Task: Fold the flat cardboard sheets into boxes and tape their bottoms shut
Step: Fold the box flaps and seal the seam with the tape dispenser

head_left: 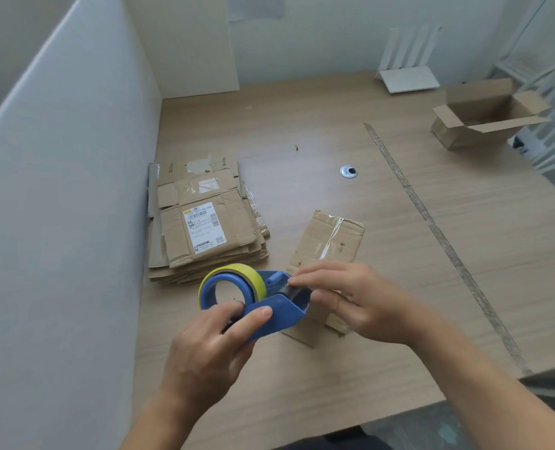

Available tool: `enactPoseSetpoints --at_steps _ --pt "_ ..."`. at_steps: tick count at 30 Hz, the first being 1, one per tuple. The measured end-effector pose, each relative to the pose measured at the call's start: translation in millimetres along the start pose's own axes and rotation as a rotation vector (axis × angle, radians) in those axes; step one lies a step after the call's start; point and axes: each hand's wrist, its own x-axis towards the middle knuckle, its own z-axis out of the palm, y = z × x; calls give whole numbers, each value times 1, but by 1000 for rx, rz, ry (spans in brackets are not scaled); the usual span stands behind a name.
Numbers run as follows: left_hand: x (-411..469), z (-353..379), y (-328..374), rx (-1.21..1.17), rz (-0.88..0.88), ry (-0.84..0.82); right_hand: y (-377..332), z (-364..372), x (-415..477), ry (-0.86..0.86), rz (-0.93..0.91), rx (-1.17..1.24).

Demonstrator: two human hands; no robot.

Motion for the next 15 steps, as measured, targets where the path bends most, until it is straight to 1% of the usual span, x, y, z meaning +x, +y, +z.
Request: enactPoseSetpoints --at_steps 4,8,10,13,15 --pt "0 2 -1 5 19 -2 -1 2 2 41 -59 5" --pt "3 -1 3 -7 62 -1 1 5 6 205 -84 56" --pt "5 -3 6 2 67 -2 0 7 7 293 -117 -1" --pt "11 -7 11 6 54 5 -3 10 7 427 -171 -156" --pt "15 -9 15 14 58 24 -3 10 7 496 -185 -188"
